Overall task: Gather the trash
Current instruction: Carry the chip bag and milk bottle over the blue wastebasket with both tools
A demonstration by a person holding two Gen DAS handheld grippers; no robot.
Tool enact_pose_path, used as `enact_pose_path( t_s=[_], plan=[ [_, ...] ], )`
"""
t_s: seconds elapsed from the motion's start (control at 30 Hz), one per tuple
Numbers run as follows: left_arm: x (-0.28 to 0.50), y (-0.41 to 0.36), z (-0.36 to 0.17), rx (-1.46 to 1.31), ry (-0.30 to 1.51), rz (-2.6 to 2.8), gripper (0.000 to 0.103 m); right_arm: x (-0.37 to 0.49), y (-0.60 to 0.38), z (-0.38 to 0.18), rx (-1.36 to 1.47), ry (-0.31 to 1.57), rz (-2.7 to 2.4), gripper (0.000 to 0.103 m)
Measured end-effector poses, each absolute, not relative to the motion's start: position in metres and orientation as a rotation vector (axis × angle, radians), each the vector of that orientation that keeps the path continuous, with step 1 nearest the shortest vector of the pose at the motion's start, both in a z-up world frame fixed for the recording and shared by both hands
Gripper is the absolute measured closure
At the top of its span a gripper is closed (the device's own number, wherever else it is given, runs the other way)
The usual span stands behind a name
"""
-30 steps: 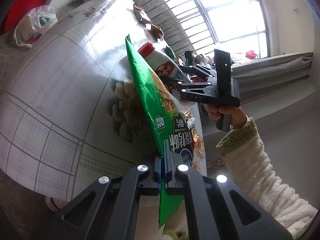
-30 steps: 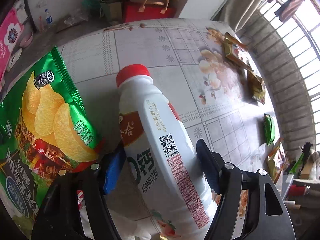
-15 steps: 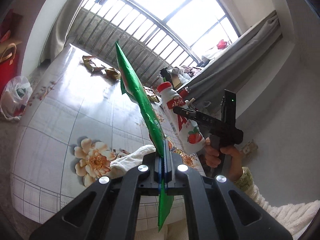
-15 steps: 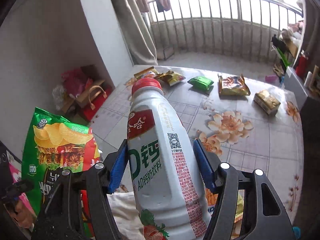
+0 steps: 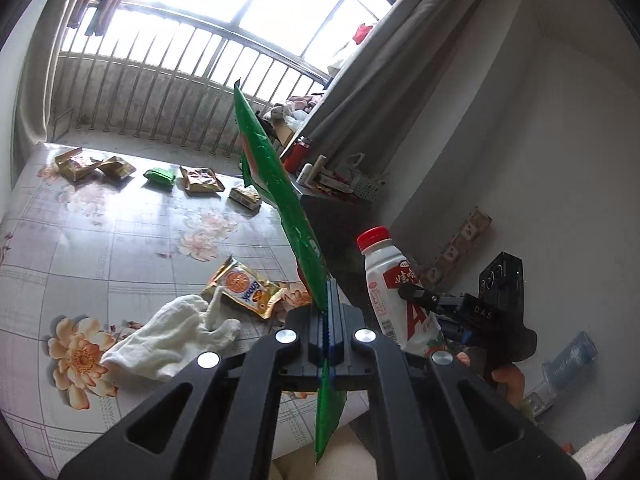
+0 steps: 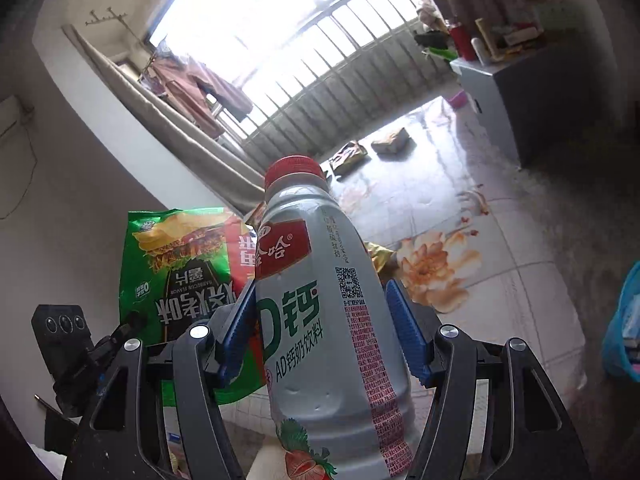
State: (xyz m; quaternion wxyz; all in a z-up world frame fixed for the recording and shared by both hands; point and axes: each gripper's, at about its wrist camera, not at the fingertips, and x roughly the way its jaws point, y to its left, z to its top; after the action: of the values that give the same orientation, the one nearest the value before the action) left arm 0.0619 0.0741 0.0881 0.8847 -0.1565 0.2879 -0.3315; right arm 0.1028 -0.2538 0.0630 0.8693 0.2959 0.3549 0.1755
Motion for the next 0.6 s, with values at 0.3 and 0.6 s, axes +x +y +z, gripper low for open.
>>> enact_pose_path(
  t_s=[0.3,0.6],
  plan=[
    [0.069,-0.072,0.098,-0.147,0.663,-0.957,0.102,-0.013,-0.367,0.053,0.737,0.645,0.010,0.043],
    [0.077,-0.275,0.047,0.176,0.827,-1.086,0.102,-0.089,-0.472,-0.005,0.961,0.602,-0.297,0.043]
  ],
)
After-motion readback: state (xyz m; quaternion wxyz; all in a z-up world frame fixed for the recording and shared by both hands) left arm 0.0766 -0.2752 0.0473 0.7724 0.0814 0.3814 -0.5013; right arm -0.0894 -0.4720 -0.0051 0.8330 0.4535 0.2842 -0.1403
